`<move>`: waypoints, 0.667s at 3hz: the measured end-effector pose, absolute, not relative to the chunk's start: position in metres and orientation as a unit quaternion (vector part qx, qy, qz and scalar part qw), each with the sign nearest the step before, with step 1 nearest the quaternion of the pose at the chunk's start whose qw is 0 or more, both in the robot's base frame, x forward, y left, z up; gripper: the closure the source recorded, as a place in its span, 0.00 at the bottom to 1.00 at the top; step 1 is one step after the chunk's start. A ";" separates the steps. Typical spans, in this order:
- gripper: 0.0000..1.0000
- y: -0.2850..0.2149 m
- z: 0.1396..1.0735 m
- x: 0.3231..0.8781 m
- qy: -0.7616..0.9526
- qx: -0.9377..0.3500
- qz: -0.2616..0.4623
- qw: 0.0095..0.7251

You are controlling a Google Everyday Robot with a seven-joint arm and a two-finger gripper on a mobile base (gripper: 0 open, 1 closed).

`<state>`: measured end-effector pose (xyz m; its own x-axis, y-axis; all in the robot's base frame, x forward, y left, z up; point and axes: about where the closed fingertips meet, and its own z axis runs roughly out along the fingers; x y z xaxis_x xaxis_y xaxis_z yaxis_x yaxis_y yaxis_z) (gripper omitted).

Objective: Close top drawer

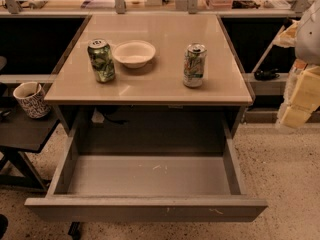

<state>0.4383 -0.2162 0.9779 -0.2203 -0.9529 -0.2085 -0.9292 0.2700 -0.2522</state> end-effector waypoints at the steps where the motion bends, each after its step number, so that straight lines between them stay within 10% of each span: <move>1: 0.00 -0.216 0.978 0.438 0.780 -0.603 -0.037 0.162; 2: 0.00 -0.215 0.966 0.430 0.781 -0.601 -0.032 0.169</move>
Offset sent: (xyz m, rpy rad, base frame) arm -0.0206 0.0001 -0.0345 0.0392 0.0066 -0.0046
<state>0.4301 -0.2155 0.9663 -0.2209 -0.9492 -0.2243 -0.9274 0.2756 -0.2530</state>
